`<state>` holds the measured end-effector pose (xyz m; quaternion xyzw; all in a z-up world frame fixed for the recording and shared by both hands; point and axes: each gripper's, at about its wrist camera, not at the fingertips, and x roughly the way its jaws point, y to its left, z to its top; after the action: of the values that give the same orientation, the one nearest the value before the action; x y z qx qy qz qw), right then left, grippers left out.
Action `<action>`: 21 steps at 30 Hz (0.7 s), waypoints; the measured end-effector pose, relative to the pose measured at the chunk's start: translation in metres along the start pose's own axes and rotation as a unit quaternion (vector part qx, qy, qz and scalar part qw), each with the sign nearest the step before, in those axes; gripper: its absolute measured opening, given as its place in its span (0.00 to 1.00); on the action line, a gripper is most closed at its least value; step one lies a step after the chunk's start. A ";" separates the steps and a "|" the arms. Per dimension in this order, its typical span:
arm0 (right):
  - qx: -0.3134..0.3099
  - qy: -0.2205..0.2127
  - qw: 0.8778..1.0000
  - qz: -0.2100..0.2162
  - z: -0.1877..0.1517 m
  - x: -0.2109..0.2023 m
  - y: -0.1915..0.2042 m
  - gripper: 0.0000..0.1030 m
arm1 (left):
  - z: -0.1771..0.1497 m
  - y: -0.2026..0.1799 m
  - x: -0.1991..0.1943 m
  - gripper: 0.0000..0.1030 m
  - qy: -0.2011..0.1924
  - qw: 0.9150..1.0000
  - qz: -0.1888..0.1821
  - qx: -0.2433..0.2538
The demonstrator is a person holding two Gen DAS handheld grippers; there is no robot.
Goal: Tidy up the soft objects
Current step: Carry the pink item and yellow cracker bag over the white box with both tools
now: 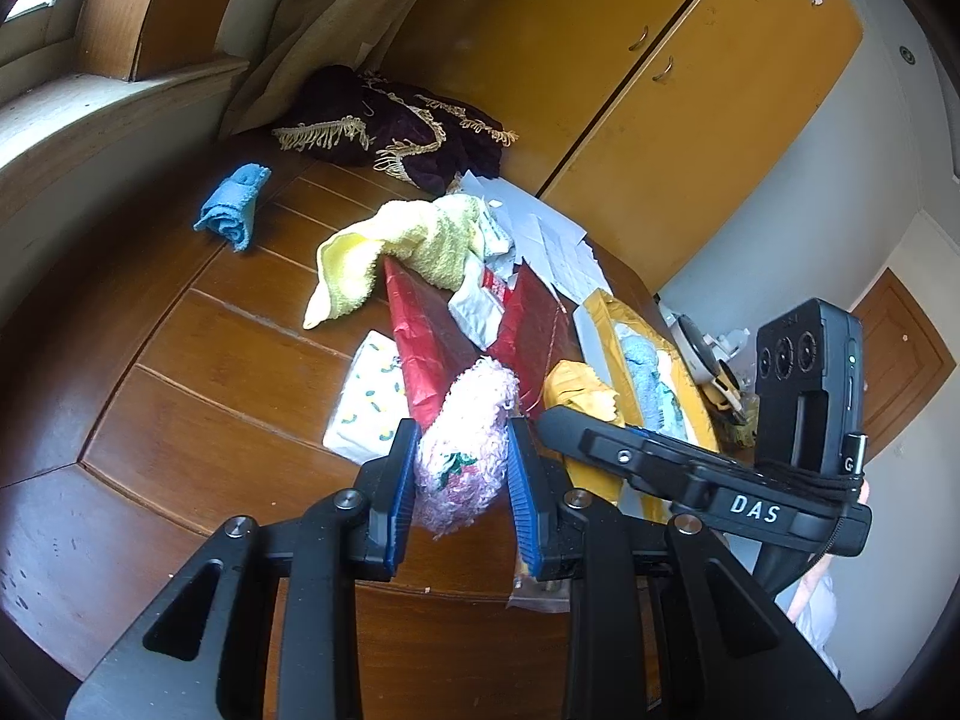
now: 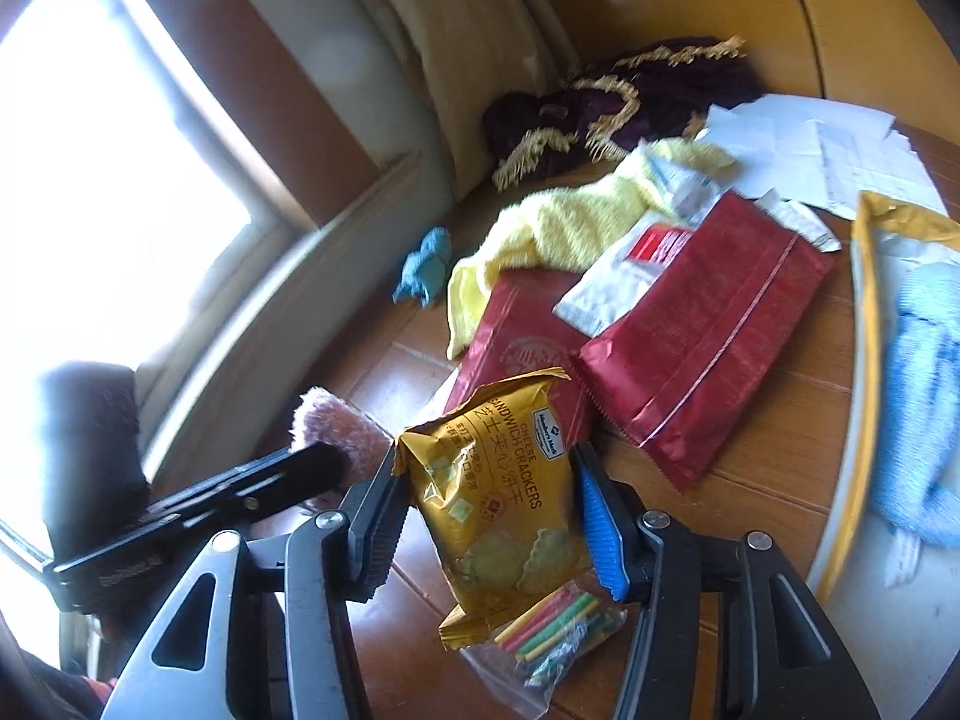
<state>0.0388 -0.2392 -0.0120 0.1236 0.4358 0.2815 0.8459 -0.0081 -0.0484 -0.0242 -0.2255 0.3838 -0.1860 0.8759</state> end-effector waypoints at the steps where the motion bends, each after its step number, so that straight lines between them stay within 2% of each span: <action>1: 0.004 -0.005 1.000 0.001 0.001 -0.005 -0.001 0.52 | 0.001 -0.002 0.000 0.25 -0.001 1.000 -0.003 -0.002; 7: 0.024 -0.048 0.998 -0.024 0.003 -0.036 -0.009 0.52 | 0.006 -0.018 0.002 0.25 -0.006 1.000 -0.018 -0.008; 12: 0.042 -0.068 0.994 -0.076 0.002 -0.059 -0.025 0.52 | 0.011 -0.042 0.008 0.25 -0.006 0.999 -0.032 0.004; 21: 0.107 -0.080 0.978 -0.161 -0.012 -0.100 -0.080 0.52 | 0.005 -0.100 0.043 0.25 0.033 0.996 -0.062 0.046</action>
<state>0.0124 -0.3631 0.0106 0.1637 0.4084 0.0828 0.8942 0.0080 -0.1517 0.0075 -0.2027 0.3885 -0.2647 0.8590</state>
